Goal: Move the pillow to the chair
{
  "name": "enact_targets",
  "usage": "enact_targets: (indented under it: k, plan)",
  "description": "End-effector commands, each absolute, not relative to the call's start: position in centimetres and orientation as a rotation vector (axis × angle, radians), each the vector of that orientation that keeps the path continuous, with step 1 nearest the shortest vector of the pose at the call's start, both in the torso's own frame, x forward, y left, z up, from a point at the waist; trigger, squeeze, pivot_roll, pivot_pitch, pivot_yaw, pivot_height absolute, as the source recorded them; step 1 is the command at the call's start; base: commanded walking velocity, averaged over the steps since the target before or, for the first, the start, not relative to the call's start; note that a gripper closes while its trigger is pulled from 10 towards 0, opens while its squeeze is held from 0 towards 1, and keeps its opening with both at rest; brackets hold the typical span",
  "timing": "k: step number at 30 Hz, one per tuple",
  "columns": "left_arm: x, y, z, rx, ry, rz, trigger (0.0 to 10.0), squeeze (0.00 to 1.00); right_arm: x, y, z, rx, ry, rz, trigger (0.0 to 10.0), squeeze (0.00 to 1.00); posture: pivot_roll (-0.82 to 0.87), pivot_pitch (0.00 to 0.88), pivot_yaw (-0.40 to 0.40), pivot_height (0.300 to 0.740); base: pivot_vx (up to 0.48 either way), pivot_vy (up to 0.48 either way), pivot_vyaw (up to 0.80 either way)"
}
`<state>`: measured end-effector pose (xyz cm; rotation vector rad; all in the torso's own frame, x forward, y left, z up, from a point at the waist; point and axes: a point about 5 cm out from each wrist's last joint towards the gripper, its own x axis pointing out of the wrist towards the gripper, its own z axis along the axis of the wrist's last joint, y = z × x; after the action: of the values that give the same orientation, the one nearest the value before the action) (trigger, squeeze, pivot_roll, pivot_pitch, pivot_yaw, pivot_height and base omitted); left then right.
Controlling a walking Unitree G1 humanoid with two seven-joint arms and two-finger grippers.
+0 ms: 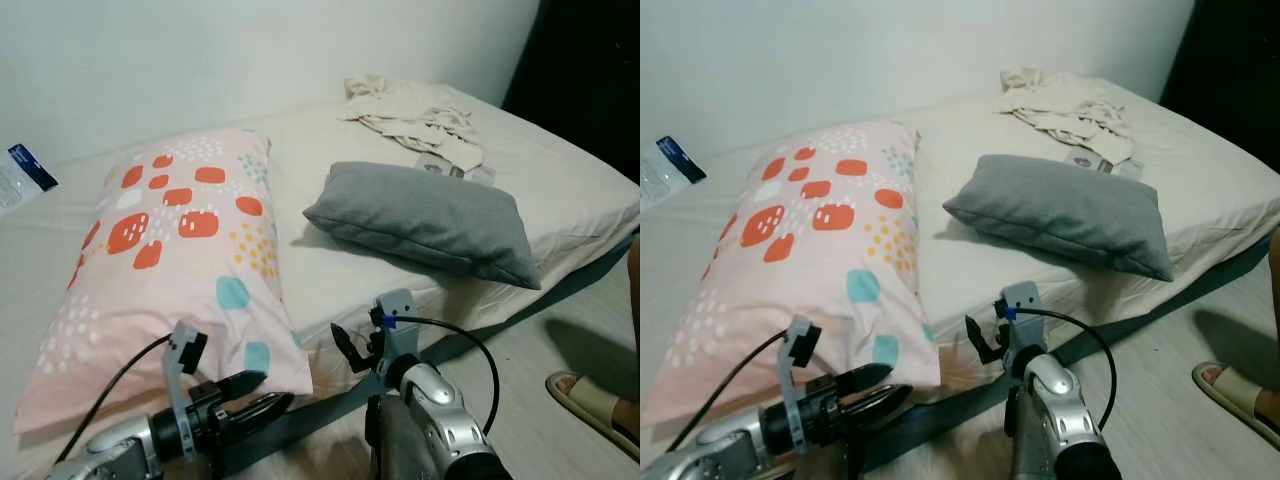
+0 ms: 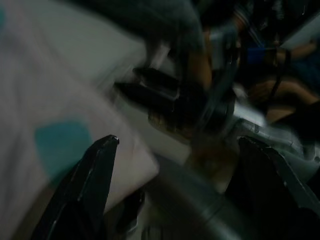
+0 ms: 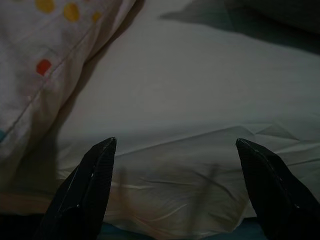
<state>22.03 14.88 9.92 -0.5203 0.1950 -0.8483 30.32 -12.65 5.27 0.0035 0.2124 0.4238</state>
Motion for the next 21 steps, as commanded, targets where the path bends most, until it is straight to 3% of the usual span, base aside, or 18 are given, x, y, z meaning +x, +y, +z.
enact_targets:
  k: [1, 8, 18, 21]
  plan:
    - [22.3, 14.8, 10.0, -0.514, 0.144, -0.766, 10.0, 0.00, 30.2, -12.2, 5.4, 0.009, 0.213, 0.437, 10.0, 0.00, -0.01, 0.107, -0.015, 0.556, 0.000, 0.000, 0.00]
    - [24.0, 13.3, 10.6, -0.447, 0.028, -0.605, 10.0, 0.00, 30.6, -12.2, 5.8, 0.012, 0.197, 0.442, 10.0, 0.00, -0.02, 0.101, -0.028, 0.556, 0.000, 0.000, 0.00]
    - [26.8, 14.9, 11.7, -0.388, -0.109, -0.331, 10.0, 0.00, 31.1, -12.4, 6.3, 0.005, 0.187, 0.448, 10.0, 0.00, -0.03, 0.084, -0.041, 0.556, 0.000, 0.000, 0.00]
    - [28.3, 16.3, 11.6, -0.354, -0.115, -0.176, 10.0, 0.00, 31.4, -12.4, 6.6, -0.002, 0.180, 0.452, 10.0, 0.00, -0.03, 0.082, -0.039, 0.556, 0.000, 0.000, 0.00]
